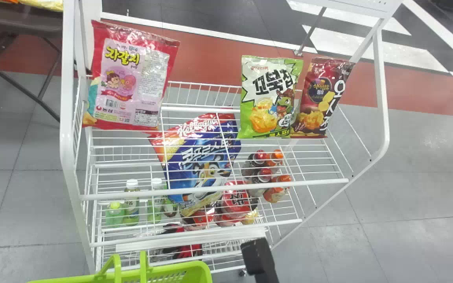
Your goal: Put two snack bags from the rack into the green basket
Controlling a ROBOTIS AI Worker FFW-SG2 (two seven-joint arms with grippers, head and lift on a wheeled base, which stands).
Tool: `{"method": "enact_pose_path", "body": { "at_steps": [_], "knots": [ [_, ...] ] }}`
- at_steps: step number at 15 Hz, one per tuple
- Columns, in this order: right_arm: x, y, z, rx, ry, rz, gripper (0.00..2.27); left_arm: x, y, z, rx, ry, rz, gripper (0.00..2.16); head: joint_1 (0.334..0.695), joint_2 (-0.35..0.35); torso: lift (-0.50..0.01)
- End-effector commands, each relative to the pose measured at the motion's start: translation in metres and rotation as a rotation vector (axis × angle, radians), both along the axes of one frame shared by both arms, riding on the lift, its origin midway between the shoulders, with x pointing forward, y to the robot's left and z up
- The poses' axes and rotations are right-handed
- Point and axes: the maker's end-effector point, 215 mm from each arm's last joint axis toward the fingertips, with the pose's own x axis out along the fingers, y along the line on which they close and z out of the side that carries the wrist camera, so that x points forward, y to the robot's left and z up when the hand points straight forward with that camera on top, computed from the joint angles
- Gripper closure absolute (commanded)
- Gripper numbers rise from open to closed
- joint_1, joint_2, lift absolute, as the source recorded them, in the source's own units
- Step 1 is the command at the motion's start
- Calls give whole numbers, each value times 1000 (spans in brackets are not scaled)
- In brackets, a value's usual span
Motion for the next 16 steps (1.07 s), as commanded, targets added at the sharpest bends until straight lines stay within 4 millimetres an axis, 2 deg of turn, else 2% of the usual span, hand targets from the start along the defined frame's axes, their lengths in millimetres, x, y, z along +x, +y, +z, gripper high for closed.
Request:
{"method": "enact_pose_path", "body": {
  "at_steps": [1,3,6,8,14,16],
  "knots": [
    [52,-2,29,10,-194,-51,49,-4,0,-1,3,4,-3,1517,695,-350,-7],
    [108,-1,63,0,-407,-95,49,-7,-3,-3,11,8,-17,1517,695,-350,-7],
    [174,8,120,27,-673,-158,49,-10,-3,-9,32,10,-27,1517,695,-350,-7],
    [211,17,145,27,-823,-196,49,-9,-3,-12,39,11,-30,1517,695,-290,-7],
    [297,56,158,-6,-1034,-262,90,-7,1,-10,45,16,-58,1517,695,-166,-7],
    [327,72,173,-4,-1125,-282,90,-7,3,-11,45,23,-57,1517,695,-113,-7]
  ]
}}
